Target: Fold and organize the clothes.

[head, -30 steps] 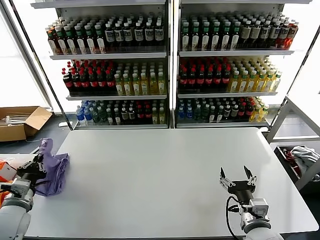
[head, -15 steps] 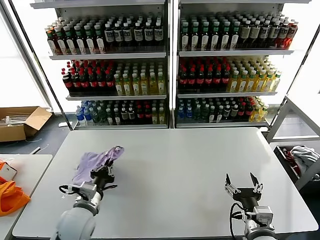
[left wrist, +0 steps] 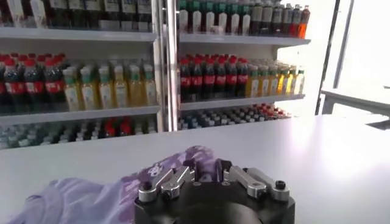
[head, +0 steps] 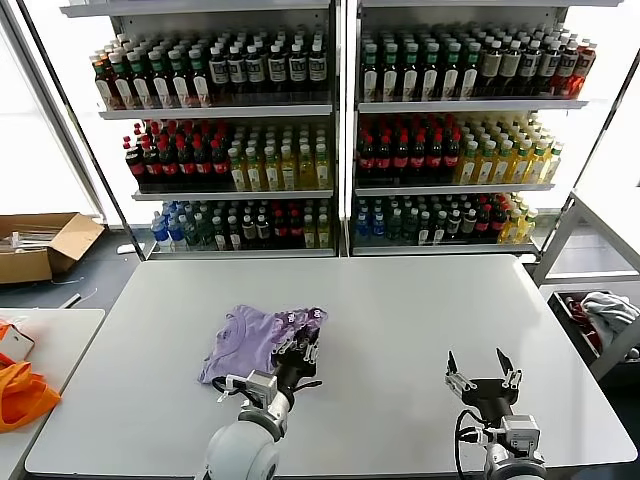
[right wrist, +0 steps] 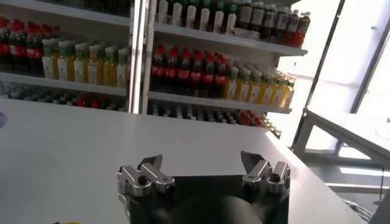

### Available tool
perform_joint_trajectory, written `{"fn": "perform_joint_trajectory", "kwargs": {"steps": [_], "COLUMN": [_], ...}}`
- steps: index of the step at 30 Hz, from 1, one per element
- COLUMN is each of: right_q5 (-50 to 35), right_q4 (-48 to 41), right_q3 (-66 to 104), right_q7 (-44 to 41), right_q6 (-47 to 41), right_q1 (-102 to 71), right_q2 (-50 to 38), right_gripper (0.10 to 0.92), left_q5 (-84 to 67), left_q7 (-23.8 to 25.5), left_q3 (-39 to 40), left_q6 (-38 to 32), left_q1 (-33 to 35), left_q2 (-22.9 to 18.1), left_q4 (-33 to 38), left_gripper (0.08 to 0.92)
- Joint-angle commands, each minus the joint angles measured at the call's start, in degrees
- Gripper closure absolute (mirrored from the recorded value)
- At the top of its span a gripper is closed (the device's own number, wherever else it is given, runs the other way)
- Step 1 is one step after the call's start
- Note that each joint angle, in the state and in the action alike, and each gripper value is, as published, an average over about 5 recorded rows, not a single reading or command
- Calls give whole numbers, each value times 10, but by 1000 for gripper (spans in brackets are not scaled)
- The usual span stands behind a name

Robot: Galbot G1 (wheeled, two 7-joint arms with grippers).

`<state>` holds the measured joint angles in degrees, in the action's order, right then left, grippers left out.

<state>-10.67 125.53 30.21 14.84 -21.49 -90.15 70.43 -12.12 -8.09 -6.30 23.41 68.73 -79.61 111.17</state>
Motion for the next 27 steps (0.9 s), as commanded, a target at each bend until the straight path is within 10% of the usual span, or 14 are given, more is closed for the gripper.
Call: {"fn": "perform_joint_trajectory", "kwargs": {"steps": [1, 11, 18, 27], "right_q5": [-65, -444, -542, -607], "right_q4": [-15, -37, -121, -220], "right_q3": [-17, -134, -285, -387], "right_q7": [-1, 40, 79, 80], "right_q6": [-15, -98, -118, -119], "right_q1": [21, 185, 366, 471], "right_q2": [-16, -52, -56, -60], "right_gripper": [203, 203, 203, 203], "left_q5": [-98, -63, -45, -44], "left_q7": [-27, -66, -69, -67], "left_q3": [40, -78, -154, -223], "left_q6": [1, 36, 51, 50], "left_q1": [-42, -25, 39, 110], "left_q2": [-49, 27, 54, 57], "left_q4": [-18, 36, 89, 115], "left_gripper": [649, 364, 192, 177]}}
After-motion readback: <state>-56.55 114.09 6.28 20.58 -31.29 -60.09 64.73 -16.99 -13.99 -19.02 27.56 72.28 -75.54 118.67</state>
